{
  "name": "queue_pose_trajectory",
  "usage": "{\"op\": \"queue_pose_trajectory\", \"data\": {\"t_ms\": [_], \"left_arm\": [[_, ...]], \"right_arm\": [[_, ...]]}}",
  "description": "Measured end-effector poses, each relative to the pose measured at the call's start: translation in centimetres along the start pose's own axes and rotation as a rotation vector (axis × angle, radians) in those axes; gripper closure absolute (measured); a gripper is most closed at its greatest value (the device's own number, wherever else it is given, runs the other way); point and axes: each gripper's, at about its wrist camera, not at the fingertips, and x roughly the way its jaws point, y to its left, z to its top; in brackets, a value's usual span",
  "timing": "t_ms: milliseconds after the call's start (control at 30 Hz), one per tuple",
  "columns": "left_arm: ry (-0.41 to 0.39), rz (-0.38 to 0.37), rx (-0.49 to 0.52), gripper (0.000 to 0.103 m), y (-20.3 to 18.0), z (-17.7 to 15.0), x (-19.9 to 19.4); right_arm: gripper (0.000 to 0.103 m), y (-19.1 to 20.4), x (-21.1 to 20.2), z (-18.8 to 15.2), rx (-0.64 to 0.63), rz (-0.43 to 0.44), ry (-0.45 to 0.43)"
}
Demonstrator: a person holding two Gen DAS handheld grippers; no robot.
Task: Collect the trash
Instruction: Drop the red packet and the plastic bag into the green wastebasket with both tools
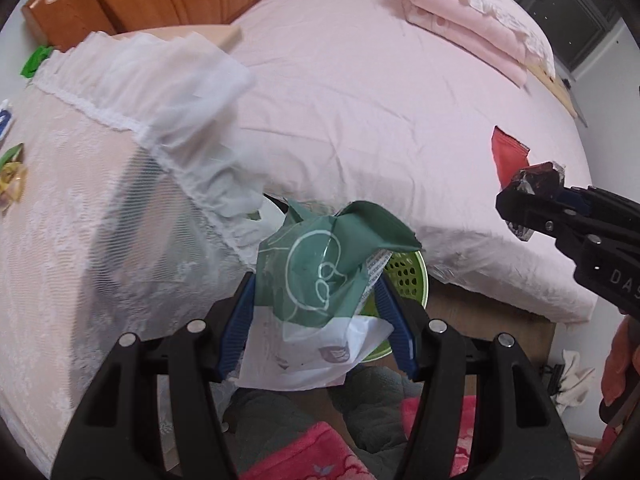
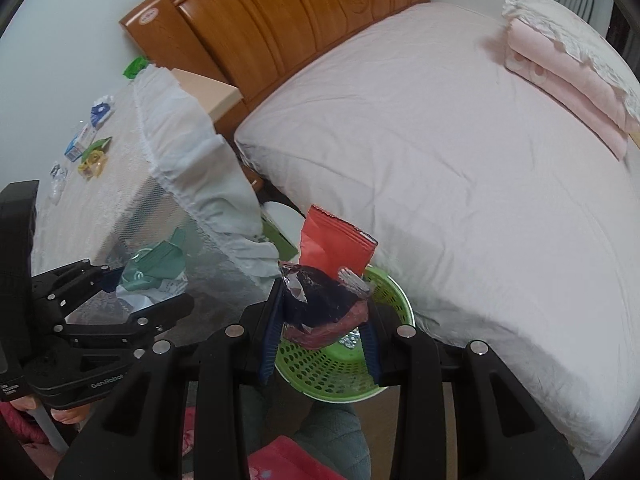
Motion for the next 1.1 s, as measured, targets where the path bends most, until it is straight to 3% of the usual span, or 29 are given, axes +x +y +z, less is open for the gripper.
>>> {"op": "queue_pose_trajectory", "data": {"t_ms": [167, 367, 433, 567, 667, 1100], "left_arm": [[0.054, 0.002, 0.04, 0.045, -2.3, -0.1, 3.5], [0.073, -0.002, 0.055, 0.045, -3.0, 0.2, 4.7], [0.072, -0.008, 0.054, 0.04, -3.0, 0.4, 4.6], [0.063, -0.026, 0.049, 0.017, -2.9, 0.6, 4.0], [0.053, -0.03, 0.056, 0.012, -2.9, 0.9, 3.4], [0.027, 0.025, 0.018, 0.01, -1.0, 1.0, 1.9]], "right_arm": [[0.068, -3.1, 0.6, -1.6, 0.039, -0.027, 0.036], [0.067, -4.9, 1.2, -2.3, 0.056, -0.031, 0.052], [0.067, -5.1, 1.2, -2.3, 0.056, -0.031, 0.052], [0.067, -5.2, 1.3, -2.2, 0.062, -0.029, 0.051], [0.066, -5.1, 1.4, -2.1, 0.065, -0.028, 0.051], [0.066, -4.0, 3.3, -2.3, 0.044, -0.024, 0.105]]}}
